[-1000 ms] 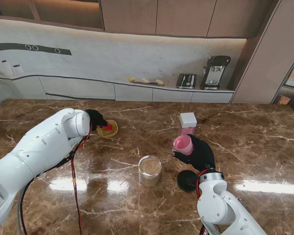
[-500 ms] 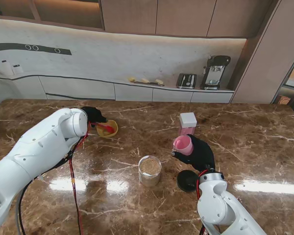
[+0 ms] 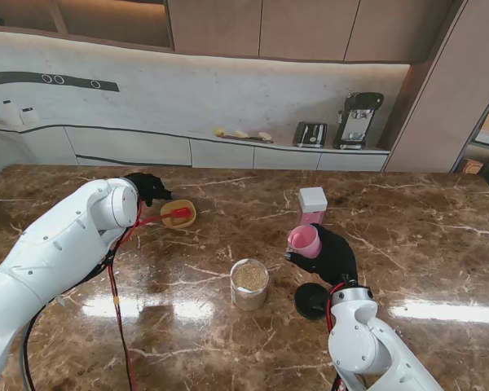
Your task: Measure grain into the airtight container
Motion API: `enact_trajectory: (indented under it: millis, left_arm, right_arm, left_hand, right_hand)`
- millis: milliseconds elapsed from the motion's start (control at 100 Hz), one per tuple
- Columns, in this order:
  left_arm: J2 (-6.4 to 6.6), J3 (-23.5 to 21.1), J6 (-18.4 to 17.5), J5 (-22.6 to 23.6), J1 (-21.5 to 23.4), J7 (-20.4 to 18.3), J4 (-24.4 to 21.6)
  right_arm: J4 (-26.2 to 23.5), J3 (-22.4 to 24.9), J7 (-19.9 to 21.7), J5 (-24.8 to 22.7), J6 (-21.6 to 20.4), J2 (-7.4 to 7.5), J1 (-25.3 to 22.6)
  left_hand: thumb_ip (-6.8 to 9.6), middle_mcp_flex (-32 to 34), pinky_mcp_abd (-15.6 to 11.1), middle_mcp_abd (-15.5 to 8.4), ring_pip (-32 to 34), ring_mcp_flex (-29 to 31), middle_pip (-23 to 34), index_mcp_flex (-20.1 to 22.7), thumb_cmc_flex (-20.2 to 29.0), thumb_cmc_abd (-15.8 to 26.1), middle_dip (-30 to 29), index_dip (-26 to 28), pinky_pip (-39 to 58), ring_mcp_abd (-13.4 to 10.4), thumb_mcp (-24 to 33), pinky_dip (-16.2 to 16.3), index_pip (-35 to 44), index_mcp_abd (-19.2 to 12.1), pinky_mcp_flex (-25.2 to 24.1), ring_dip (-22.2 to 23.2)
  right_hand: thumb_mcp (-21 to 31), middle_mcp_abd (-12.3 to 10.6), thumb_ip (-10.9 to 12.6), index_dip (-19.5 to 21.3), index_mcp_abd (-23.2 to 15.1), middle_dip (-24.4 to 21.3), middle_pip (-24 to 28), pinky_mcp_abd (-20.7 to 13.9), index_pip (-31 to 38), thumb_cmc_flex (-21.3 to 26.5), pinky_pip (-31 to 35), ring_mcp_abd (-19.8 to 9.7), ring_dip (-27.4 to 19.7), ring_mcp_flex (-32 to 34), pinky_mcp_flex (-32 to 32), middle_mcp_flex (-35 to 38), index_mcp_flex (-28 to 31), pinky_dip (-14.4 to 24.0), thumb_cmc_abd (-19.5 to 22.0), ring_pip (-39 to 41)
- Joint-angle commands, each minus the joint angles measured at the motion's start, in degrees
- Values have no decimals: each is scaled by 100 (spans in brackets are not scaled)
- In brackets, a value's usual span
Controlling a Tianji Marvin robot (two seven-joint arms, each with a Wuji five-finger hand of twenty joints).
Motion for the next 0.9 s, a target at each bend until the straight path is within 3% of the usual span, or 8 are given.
enact_trajectory:
  millis: [0, 210, 250, 270, 370, 470, 630, 890]
  left_arm:
    - [45, -45, -22, 58, 29, -27, -69]
    - [91, -507, -177, 281, 365, 78, -496]
    - [102, -617, -251, 349, 457, 107, -619]
    - [108, -679, -282, 377, 512, 116, -698]
    - [138, -1017, -331, 426, 850, 75, -1180]
    - [89, -1320, -343, 369, 1247, 373, -1609]
    - [50, -1663, -570, 370, 1865, 715, -2257]
    - [-46, -1932, -1134, 307, 2765, 1429, -3008]
  right_arm:
    - [18, 0, 69, 26, -1, -18, -30]
    - [-9, 47, 58, 10, -6, -15, -57]
    - [-22, 63, 60, 17, -8, -16, -68]
    - [-32, 72, 64, 25, -9, -16, -76]
    - [-65, 126, 75, 60, -33, -17, -117]
    - [-91, 191, 75, 127, -55, -25, -161]
    - [-118, 300, 59, 213, -135, -37, -232]
    - [-89, 500, -19, 395, -195, -77, -321]
  left_hand:
    - [209, -141, 47, 50, -89, -142, -60, -189, -102, 254, -57, -63, -139, 253, -151, 69, -110, -115, -180, 71]
    - [229, -769, -64, 81, -1254, -1345, -429, -227, -11, 273, -198, -71, -876, 352, -356, 32, -185, -113, -1041, -65]
    - [232, -903, -114, 81, -1676, -1606, -642, -225, 2, 276, -360, -111, -1008, 318, -407, 49, -261, -117, -1160, -229]
    - [233, -1041, -132, 218, -1889, -1746, -786, -216, 16, 269, -465, -142, -1037, 291, -428, 62, -308, -105, -1179, -332]
    - [242, -1400, -303, 227, -2969, -2374, -1413, -101, 79, 359, -1222, -471, -1381, 146, -683, 100, -669, -24, -1508, -1088]
    - [264, -1506, -271, 339, -3494, -2641, -1669, -31, 116, 380, -1660, -566, -1628, 107, -810, 138, -762, 5, -1735, -1558]
    - [268, -1573, -245, 393, -3735, -2765, -1731, 10, 97, 424, -1755, -600, -1818, 88, -881, 130, -842, 17, -1902, -1760]
    - [280, -1464, -179, 463, -3766, -2758, -1755, 239, 193, 448, -1783, -582, -1956, 116, -903, 133, -853, 72, -1982, -1781]
  right_hand:
    - [1022, -387, -8, 40, -696, -60, 166, -90, 427, 408, -43, -219, 17, -9, -31, 115, 254, -118, 890, -32]
    - [1019, -386, -10, 38, -689, -64, 169, -89, 424, 407, -46, -212, 18, -4, -32, 115, 249, -118, 888, -31]
    - [1020, -375, -10, 39, -688, -65, 168, -90, 425, 407, -46, -212, 17, -8, -31, 112, 250, -118, 893, -33]
    - [1020, -376, -10, 38, -686, -66, 168, -90, 423, 406, -46, -210, 18, -5, -31, 111, 245, -118, 895, -31]
    - [1015, -382, -12, 38, -693, -74, 159, -91, 426, 390, -47, -215, 14, -15, -32, 103, 255, -118, 909, -40]
    - [976, -366, -24, 38, -710, -104, 108, -92, 428, 326, -83, -210, -14, -72, -80, 61, 267, -131, 950, -104]
    - [838, -390, 13, 38, -817, -260, -83, -162, 428, 138, -439, -227, -195, -320, -380, 35, 360, -250, 1042, -523]
    - [623, -378, 71, -58, -940, -474, -354, -275, 508, -80, -1912, -231, -531, -1224, -1574, -150, 861, -581, 1265, -1368]
